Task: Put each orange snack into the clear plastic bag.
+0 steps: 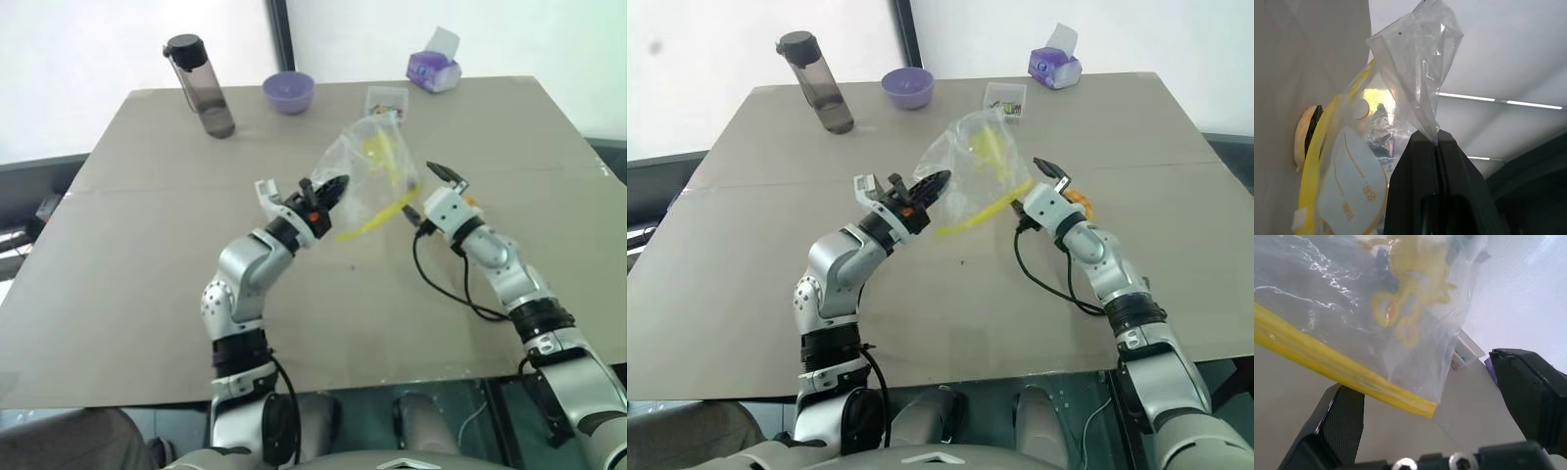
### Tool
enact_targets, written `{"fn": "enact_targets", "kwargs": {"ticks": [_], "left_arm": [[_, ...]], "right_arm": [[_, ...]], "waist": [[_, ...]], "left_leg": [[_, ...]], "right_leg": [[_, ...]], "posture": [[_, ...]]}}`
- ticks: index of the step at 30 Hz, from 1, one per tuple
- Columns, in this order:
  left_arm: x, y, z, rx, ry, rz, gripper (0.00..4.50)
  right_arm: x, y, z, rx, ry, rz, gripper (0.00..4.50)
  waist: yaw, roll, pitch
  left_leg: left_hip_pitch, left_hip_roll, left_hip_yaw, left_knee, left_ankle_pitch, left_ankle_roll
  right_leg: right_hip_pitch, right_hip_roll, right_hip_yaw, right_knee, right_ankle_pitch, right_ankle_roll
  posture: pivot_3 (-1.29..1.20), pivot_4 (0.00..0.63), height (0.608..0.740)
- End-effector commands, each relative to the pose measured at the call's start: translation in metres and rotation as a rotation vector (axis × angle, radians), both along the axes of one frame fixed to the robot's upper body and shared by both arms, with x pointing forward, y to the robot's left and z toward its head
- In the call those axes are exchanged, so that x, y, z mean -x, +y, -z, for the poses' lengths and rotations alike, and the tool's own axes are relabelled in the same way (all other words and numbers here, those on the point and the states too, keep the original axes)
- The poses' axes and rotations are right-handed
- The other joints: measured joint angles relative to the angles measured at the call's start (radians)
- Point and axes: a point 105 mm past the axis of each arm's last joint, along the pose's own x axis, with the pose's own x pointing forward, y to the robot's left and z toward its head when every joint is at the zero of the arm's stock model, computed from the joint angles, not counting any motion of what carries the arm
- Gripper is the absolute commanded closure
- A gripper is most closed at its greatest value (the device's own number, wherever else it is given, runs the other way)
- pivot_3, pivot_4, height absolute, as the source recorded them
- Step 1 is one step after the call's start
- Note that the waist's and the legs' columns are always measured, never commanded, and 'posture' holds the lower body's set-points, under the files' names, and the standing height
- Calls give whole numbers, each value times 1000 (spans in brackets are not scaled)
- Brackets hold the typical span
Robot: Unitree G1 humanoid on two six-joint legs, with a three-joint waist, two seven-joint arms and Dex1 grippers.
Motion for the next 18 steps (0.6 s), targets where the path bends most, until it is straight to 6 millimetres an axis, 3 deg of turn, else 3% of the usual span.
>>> {"fn": "enact_targets", "kwargs": {"ticks": [1,7,17,18], "left_arm": [[4,1,-10,21,-39,2,4500],[4,0,-8,23,-30,1,4500],[8,8,-8,-108,-133,-14,4500],[8,8,-8,-128,-150,-15,4241]], "right_arm": [[-1,4,-22,-41,-67,-16,1308],[2,11,-23,-36,-75,-51,4317],[3,5,-29,14,-94,-52,4419],[3,4,-30,20,-98,-50,4471]], "waist": [[0,0,0],[0,0,0],[-1,0,0],[-1,0,0]], "left_leg": [[0,0,0,0,0,0],[0,0,0,0,0,0],[0,0,0,-1,0,0],[0,0,0,-1,0,0]], "right_leg": [[0,0,0,0,0,0],[0,0,0,0,0,0],[-1,0,0,0,0,0],[0,0,0,0,0,0]], "posture": [[0,150,740],[0,150,740],[0,150,740],[0,150,740]]}}
